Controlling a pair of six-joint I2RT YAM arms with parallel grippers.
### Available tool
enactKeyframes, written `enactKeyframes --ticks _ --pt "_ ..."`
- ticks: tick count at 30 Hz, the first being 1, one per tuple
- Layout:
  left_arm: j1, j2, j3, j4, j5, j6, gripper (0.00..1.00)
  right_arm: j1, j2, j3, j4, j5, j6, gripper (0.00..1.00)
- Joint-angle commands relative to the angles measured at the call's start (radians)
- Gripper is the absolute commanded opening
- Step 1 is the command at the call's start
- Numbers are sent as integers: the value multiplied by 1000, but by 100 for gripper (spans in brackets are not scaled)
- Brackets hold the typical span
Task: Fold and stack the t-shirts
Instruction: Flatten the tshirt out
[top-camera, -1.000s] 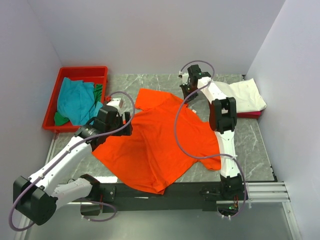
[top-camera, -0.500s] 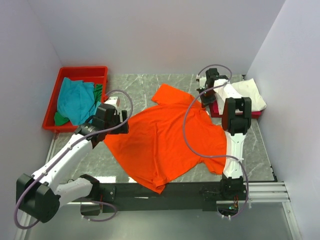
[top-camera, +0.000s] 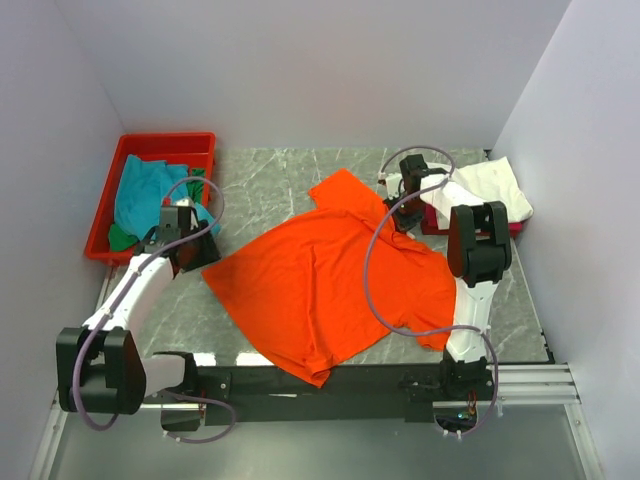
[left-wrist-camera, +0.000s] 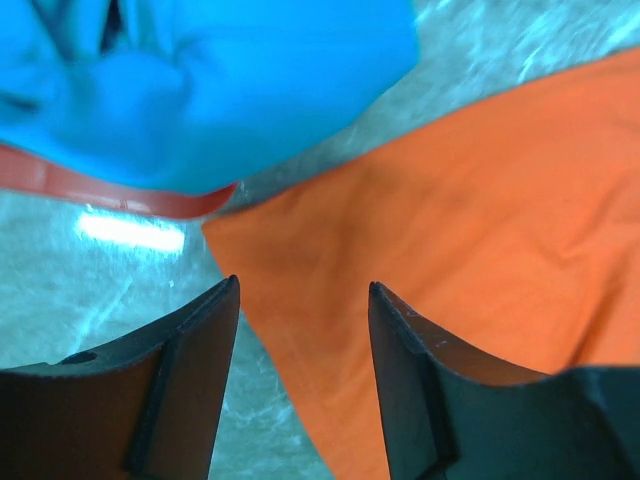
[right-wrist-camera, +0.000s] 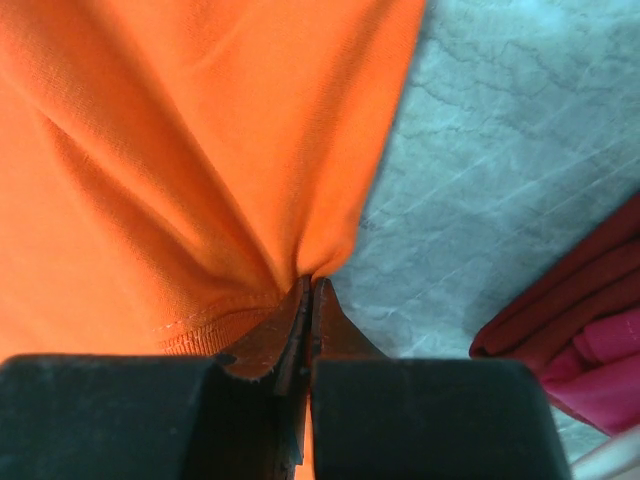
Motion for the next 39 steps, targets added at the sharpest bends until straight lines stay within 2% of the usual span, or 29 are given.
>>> enactKeyframes --ticks 1,5,6,8,9,15,19,20,21,22,24,30,35,39 --pt "18 -33 -48 14 67 -69 59 -6 -60 -13 49 20 -12 0" --pt "19 -16 -57 8 -16 -100 52 -4 -57 -4 49 6 -10 1" --pt "21 4 -48 11 -33 -102 46 -4 -55 1 49 3 -12 1" --pt "24 34 -36 12 -69 -96 43 -6 -59 -2 49 -2 -15 1" --pt "24 76 -27 8 -91 -91 38 -6 -63 -7 49 -3 -16 1" --pt "24 150 -5 -8 -99 -86 34 -10 -115 -56 71 -8 -27 2" --pt "4 99 -25 6 -44 -117 35 -10 -128 -65 69 -12 -39 2" --pt "-5 32 -39 21 -42 -135 36 -12 -131 -68 71 -12 -41 2" --pt "-16 0 -65 52 -50 -155 42 -12 -131 -68 69 -15 -42 2" --pt "-23 -63 -97 75 -118 -213 47 -13 -131 -70 69 -17 -45 2" --pt "-25 -112 -126 87 -174 -266 49 -16 -137 -77 72 -18 -45 2" --pt "-30 -235 -259 144 -287 -412 51 -25 -173 -140 103 1 -58 2" --pt "-30 -238 -310 178 -288 -422 51 -50 -229 -211 136 21 -68 2" --pt "-30 -261 -335 233 -257 -375 50 -76 -281 -249 147 18 -76 2"
